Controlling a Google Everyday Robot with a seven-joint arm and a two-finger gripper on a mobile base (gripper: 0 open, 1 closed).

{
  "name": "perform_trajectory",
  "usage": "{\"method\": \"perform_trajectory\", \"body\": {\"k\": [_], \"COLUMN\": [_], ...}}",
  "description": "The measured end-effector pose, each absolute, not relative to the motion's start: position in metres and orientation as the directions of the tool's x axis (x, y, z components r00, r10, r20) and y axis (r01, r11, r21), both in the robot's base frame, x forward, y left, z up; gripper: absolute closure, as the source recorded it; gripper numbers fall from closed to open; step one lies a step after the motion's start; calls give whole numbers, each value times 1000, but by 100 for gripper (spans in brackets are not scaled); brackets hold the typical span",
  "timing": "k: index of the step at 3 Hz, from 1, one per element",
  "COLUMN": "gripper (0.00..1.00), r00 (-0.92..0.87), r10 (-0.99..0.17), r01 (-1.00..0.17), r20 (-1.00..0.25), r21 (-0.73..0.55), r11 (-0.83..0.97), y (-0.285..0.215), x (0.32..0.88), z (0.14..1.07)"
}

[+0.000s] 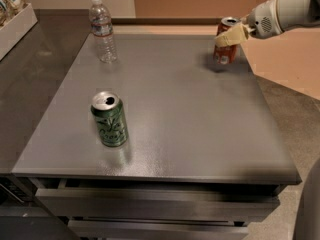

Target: Move coke can near water bottle

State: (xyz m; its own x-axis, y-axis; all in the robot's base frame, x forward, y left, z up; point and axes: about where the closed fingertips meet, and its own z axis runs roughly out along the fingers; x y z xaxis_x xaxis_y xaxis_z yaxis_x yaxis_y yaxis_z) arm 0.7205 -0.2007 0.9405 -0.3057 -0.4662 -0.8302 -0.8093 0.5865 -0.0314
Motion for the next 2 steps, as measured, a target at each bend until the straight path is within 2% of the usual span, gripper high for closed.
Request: {"method": "perform_trajectory", "body": {"k": [2], "gripper": [100], "r00": [-238], "r10": [-465], "r01": [-853], "r20": [-852], "r21": [-45], "r11": [520], "y": [-147], "x": [734], "z": [954]}}
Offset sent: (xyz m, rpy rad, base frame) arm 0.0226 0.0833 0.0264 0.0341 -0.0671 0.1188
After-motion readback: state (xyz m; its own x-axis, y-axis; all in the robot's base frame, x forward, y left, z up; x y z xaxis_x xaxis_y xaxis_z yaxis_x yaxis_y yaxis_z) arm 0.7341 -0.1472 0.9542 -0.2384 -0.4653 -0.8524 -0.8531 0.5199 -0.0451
